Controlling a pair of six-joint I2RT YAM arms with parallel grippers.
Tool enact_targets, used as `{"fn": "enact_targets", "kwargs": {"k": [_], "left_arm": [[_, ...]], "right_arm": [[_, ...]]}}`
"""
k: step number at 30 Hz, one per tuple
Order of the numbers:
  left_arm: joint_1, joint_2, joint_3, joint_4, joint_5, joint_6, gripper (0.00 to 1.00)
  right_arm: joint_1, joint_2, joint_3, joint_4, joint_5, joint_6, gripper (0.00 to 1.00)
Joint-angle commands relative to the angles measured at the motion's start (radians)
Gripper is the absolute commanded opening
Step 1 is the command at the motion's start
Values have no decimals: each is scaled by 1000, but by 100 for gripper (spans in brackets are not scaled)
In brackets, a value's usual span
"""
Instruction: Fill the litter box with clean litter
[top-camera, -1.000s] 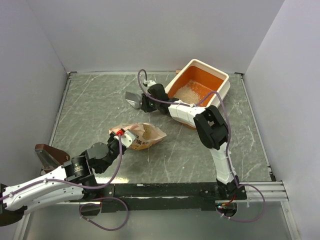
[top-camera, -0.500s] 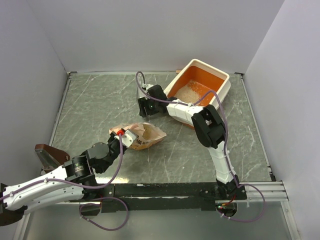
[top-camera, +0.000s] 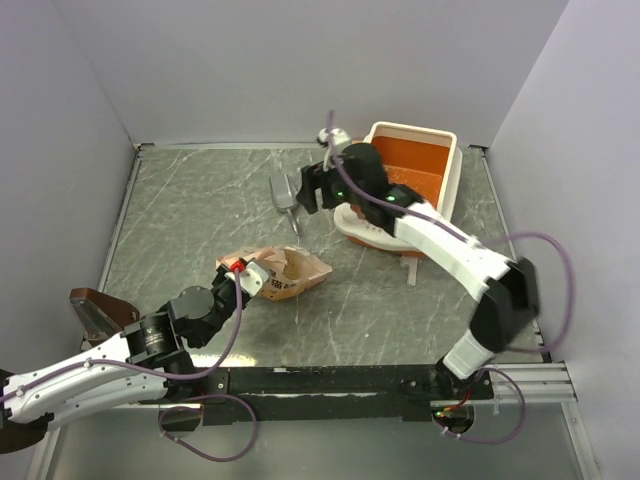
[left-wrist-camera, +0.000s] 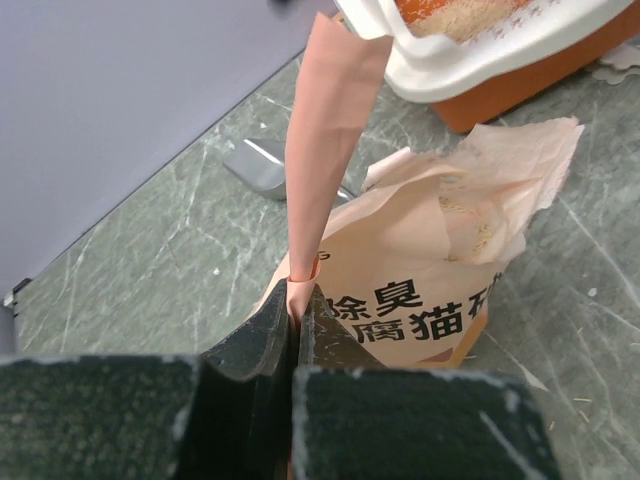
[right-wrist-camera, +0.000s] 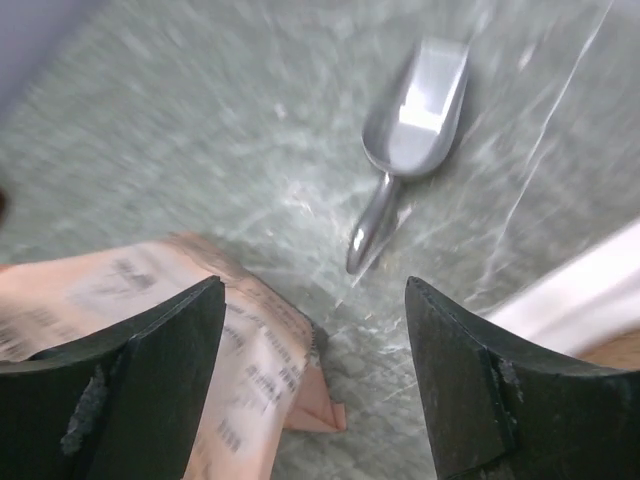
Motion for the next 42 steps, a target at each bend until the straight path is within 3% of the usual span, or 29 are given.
{"fn": "enact_targets", "kwargs": {"k": [1, 4, 8, 16, 22, 28, 42], "left_arm": [[-5, -63, 29, 45, -48, 27, 1], [-5, -75, 31, 45, -56, 27, 1], [-5, -74, 32, 47, -48, 24, 1], [-6, -69, 63, 2, -28, 17, 1], [-6, -57, 143, -85, -39, 4, 1], [-6, -49, 172, -168, -42, -21, 1], [-6, -146, 113, -134, -42, -27, 1]], "right_arm": [[-9, -121, -60, -43, -42, -54, 80], [-7, -149, -84, -88, -65, -35, 79], [-9, -297, -231, -62, -73, -34, 80], [-6, -529, -373, -160, -113, -75, 81], [5, -663, -527, -104, -283, -161, 84], [53, -655, -624, 5, -404, -331, 84], [91, -459, -528, 122, -522, -451, 85]]}}
